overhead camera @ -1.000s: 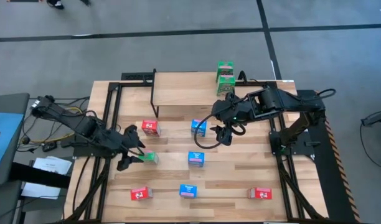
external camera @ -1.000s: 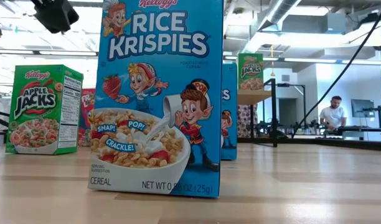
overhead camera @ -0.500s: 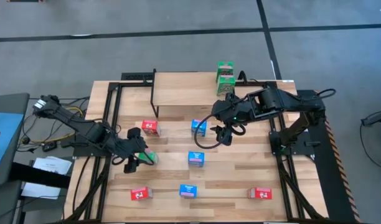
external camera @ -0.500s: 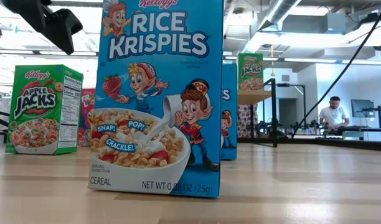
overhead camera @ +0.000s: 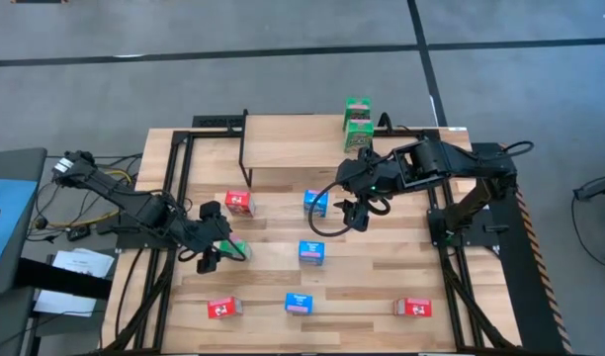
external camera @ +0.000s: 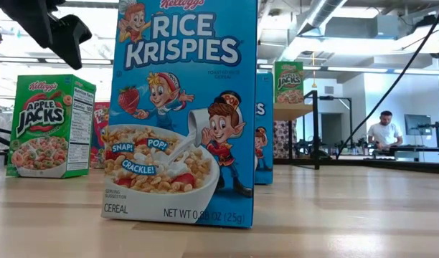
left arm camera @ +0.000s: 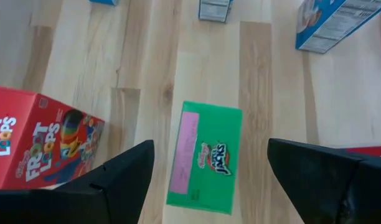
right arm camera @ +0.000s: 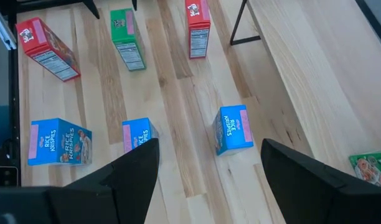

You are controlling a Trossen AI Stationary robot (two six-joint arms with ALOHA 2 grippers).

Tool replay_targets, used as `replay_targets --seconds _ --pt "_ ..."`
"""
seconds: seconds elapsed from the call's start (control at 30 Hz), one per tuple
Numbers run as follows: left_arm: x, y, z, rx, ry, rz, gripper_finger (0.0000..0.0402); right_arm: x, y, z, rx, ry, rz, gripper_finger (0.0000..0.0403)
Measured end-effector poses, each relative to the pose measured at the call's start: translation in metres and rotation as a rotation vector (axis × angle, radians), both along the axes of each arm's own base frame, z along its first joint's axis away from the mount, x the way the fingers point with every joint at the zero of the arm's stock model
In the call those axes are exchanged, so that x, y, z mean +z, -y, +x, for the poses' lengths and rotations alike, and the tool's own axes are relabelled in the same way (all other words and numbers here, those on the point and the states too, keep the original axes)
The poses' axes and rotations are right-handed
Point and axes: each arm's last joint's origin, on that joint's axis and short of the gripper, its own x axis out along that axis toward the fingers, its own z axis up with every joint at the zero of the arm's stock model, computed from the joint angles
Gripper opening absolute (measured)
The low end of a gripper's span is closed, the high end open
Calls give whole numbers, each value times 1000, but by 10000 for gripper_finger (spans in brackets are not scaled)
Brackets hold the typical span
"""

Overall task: Stack cereal on shelf
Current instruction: Put the green cereal box on the shelf aligned with the other green cereal box

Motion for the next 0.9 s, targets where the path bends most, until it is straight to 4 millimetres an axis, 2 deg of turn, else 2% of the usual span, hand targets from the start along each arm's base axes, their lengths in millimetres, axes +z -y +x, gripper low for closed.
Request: replay_targets --seconds 0.17,0.6,0.9 --pt "-2 0 2 2 -9 27 300 0 0 0 13 -2 -11 305" --pt "-25 10 20 -24 -124 91 300 0 0 0 17 -2 -15 305" --pt "-26 8 21 -12 -132 97 300 0 0 0 17 -2 -16 305"
